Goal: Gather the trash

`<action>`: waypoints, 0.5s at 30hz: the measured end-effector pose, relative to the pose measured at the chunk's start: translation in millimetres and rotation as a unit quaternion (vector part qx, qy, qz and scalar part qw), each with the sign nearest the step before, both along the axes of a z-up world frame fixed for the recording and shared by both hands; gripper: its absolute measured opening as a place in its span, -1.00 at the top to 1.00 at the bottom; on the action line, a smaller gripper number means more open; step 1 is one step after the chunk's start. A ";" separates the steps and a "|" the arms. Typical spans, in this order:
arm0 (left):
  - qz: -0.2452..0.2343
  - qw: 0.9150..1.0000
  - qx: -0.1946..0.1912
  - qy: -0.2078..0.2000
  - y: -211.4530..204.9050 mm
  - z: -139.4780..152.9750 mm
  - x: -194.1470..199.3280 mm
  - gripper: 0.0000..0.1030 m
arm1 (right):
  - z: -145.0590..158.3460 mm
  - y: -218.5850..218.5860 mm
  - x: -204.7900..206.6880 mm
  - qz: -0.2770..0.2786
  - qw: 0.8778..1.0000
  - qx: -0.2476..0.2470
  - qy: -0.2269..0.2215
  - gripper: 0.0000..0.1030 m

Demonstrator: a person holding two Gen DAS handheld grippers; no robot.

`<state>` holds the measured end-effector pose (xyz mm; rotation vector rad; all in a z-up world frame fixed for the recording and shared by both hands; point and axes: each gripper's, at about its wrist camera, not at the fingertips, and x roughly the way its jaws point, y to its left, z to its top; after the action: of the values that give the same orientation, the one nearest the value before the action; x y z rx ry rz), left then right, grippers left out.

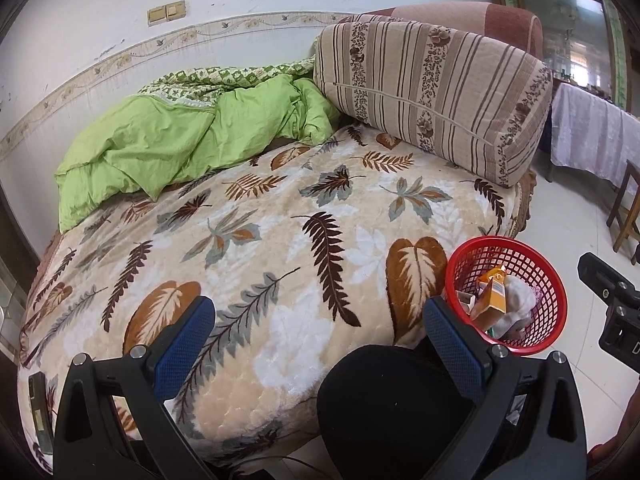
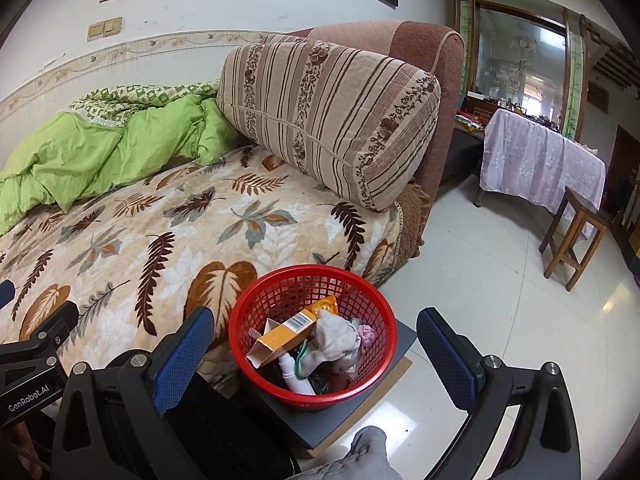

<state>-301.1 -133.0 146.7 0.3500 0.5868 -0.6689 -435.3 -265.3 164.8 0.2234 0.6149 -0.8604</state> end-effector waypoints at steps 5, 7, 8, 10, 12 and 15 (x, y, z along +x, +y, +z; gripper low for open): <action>0.002 1.000 -0.004 0.005 1.1 -0.9 3.1 -1.00 | -0.8 -0.1 2.9 0.000 1.000 0.000 0.005 -0.98; 0.002 1.000 -0.003 0.004 1.3 -0.8 3.3 -1.00 | -1.1 -0.6 3.7 -0.001 1.000 0.002 0.006 -0.98; 0.001 1.000 -0.003 0.003 1.4 -0.8 3.3 -1.00 | -1.1 -0.8 3.8 -0.001 1.000 0.002 0.007 -0.98; 0.001 1.000 -0.004 0.003 0.6 -1.0 3.3 -1.00 | -1.3 -0.9 4.6 -0.001 1.000 0.001 0.008 -0.98; 0.000 1.000 -0.003 0.005 0.2 -0.9 3.4 -1.00 | -1.3 -1.1 4.0 -0.001 1.000 0.002 0.007 -0.98; -0.002 1.000 -0.003 0.004 -1.9 -1.0 2.4 -1.00 | -2.4 -1.9 4.5 -0.002 1.000 0.003 0.008 -0.98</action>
<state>-298.7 -134.9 145.7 0.3421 0.5916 -0.6756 -430.8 -267.2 162.5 0.2225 0.6318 -0.8643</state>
